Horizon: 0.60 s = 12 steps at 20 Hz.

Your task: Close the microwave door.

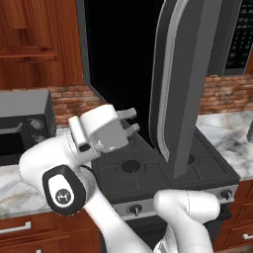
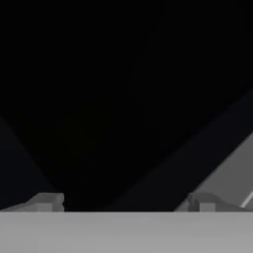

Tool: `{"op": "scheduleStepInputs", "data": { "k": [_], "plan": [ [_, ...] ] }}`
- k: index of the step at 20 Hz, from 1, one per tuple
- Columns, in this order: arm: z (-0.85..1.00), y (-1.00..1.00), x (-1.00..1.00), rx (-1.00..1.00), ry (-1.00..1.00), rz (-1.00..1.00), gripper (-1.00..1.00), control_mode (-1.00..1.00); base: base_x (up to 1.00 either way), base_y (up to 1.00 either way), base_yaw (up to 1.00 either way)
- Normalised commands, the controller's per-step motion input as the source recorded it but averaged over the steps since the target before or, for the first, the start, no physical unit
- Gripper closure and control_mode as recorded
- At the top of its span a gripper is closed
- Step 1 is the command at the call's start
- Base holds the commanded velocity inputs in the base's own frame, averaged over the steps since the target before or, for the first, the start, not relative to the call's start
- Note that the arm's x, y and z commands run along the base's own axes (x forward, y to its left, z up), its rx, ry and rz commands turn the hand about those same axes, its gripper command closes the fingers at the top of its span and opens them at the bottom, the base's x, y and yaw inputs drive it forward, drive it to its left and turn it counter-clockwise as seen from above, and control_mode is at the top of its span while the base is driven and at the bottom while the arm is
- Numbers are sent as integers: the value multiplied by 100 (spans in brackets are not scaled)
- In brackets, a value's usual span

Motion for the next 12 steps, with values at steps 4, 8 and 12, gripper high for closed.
{"op": "scheduleStepInputs", "data": {
  "k": [4,8,12],
  "plan": [
    [3,-72,23,7,7,-6,-100,-100,0,0,0],
    [0,-58,29,1,19,9,-100,-100,0,0,0],
    [0,-49,36,1,28,22,-100,-100,0,0,0]
  ]
}}
